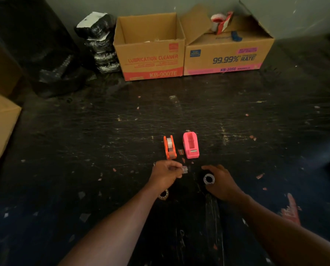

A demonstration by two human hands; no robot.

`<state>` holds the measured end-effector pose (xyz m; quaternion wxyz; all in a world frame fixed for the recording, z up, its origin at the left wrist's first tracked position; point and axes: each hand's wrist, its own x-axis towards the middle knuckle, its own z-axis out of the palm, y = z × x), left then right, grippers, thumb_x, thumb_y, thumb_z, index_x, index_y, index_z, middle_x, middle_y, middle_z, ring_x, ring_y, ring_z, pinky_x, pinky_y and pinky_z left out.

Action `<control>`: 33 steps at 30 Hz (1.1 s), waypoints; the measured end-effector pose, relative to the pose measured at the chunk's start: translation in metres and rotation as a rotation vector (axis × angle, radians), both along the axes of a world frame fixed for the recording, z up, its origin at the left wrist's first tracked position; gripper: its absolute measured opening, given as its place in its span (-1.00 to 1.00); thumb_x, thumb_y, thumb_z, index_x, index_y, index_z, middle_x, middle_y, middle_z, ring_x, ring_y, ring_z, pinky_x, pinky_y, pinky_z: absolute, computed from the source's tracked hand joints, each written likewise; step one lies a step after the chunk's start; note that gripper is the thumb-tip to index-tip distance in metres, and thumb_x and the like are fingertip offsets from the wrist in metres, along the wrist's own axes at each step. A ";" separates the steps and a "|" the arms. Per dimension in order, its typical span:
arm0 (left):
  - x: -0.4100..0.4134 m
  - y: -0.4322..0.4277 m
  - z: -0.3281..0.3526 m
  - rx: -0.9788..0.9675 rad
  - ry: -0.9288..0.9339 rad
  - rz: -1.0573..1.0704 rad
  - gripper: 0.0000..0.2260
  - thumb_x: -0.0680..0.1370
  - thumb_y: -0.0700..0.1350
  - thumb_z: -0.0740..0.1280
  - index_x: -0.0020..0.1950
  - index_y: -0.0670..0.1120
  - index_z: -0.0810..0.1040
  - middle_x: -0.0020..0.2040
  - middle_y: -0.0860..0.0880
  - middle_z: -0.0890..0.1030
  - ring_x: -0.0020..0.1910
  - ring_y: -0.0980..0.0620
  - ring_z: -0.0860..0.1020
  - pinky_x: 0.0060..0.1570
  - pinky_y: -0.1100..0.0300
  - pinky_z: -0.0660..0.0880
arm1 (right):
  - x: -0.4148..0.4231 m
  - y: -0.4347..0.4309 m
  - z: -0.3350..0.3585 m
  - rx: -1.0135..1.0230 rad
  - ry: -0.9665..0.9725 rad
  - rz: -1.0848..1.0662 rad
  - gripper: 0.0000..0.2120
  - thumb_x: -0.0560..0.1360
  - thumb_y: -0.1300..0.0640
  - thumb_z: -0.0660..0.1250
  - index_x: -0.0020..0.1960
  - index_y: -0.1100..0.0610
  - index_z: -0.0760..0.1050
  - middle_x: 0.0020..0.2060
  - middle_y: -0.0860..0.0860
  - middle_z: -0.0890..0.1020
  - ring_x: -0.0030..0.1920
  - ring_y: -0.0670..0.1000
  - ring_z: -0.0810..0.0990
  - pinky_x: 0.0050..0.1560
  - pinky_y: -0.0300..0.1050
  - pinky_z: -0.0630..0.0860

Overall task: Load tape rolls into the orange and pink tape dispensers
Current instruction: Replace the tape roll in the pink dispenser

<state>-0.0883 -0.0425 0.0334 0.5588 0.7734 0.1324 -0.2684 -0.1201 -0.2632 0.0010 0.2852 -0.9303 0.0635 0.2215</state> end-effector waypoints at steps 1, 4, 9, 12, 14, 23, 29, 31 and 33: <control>0.002 0.001 0.000 0.005 -0.003 -0.004 -0.87 0.56 -0.18 0.44 0.01 0.06 0.66 0.07 -0.03 0.71 -0.01 0.09 0.71 -0.10 0.26 0.55 | 0.000 -0.002 0.000 -0.019 0.016 0.032 -0.34 0.41 0.19 0.51 0.47 -0.04 0.42 0.41 0.09 0.41 0.43 0.15 0.43 0.44 0.10 0.45; 0.009 0.003 0.001 0.018 -0.022 -0.024 -0.86 0.55 -0.18 0.45 -0.04 0.08 0.65 0.15 -0.02 0.68 -0.02 0.09 0.71 -0.19 0.32 0.53 | 0.002 -0.005 0.001 -0.071 0.045 0.079 -0.34 0.39 0.18 0.52 0.45 -0.02 0.44 0.39 0.08 0.42 0.41 0.12 0.42 0.43 0.02 0.44; 0.023 0.000 0.001 0.024 -0.022 -0.065 -0.87 0.54 -0.17 0.47 -0.04 0.08 0.65 0.00 -0.01 0.72 -0.04 0.09 0.71 -0.04 0.23 0.59 | 0.005 -0.003 0.003 -0.091 0.010 0.080 -0.48 0.43 0.22 0.50 0.37 0.04 0.54 0.32 0.09 0.50 0.35 0.09 0.51 0.34 -0.15 0.41; 0.031 -0.002 -0.001 0.034 -0.031 -0.083 -0.88 0.54 -0.16 0.47 -0.05 0.07 0.66 -0.05 0.00 0.72 -0.05 0.09 0.72 0.07 0.12 0.64 | 0.006 -0.001 0.009 -0.074 -0.022 0.105 -0.59 0.47 0.24 0.47 0.30 0.06 0.59 0.22 0.01 0.54 0.29 -0.01 0.51 0.24 -0.21 0.41; 0.034 -0.003 -0.002 0.031 -0.039 -0.081 -0.88 0.54 -0.18 0.47 -0.05 0.06 0.67 -0.08 -0.02 0.73 -0.06 0.06 0.73 0.09 0.08 0.65 | 0.009 0.002 0.012 -0.048 -0.049 0.132 -0.67 0.46 0.23 0.48 0.22 0.08 0.63 0.15 -0.03 0.59 0.25 -0.05 0.50 0.14 -0.27 0.35; 0.041 0.004 0.004 -0.001 -0.050 -0.048 -0.88 0.55 -0.21 0.45 -0.01 0.01 0.68 -0.06 -0.03 0.73 -0.03 0.01 0.73 -0.09 0.26 0.58 | 0.040 0.018 0.036 0.239 0.002 -0.027 -0.61 0.41 0.23 0.56 0.19 0.00 0.60 -0.06 -0.18 0.62 -0.02 -0.20 0.62 0.04 -0.28 0.58; 0.041 0.007 0.017 -0.036 -0.070 -0.032 -0.85 0.56 -0.22 0.44 -0.05 0.05 0.66 0.01 -0.03 0.73 -0.04 0.04 0.72 -0.19 0.34 0.51 | 0.049 0.027 0.048 0.458 0.030 -0.145 -0.68 0.37 0.30 0.59 -0.03 0.00 0.58 -0.09 -0.04 0.69 -0.05 -0.09 0.68 -0.02 -0.20 0.61; 0.042 0.008 0.021 -0.049 -0.075 -0.036 -0.85 0.56 -0.21 0.44 -0.04 0.05 0.66 0.05 -0.02 0.72 -0.03 0.05 0.72 -0.24 0.39 0.50 | 0.050 0.029 0.053 0.509 0.050 -0.141 -0.72 0.38 0.32 0.58 -0.03 0.03 0.62 -0.10 -0.03 0.71 -0.04 -0.08 0.69 0.01 -0.19 0.63; 0.041 0.008 0.025 -0.064 -0.076 -0.041 -0.87 0.55 -0.20 0.45 -0.04 0.05 0.66 0.04 0.00 0.72 -0.03 0.05 0.71 -0.26 0.41 0.50 | 0.050 0.029 0.053 0.563 0.057 -0.155 -0.73 0.38 0.34 0.57 -0.02 0.07 0.66 -0.09 0.02 0.74 -0.03 -0.03 0.72 0.12 -0.08 0.66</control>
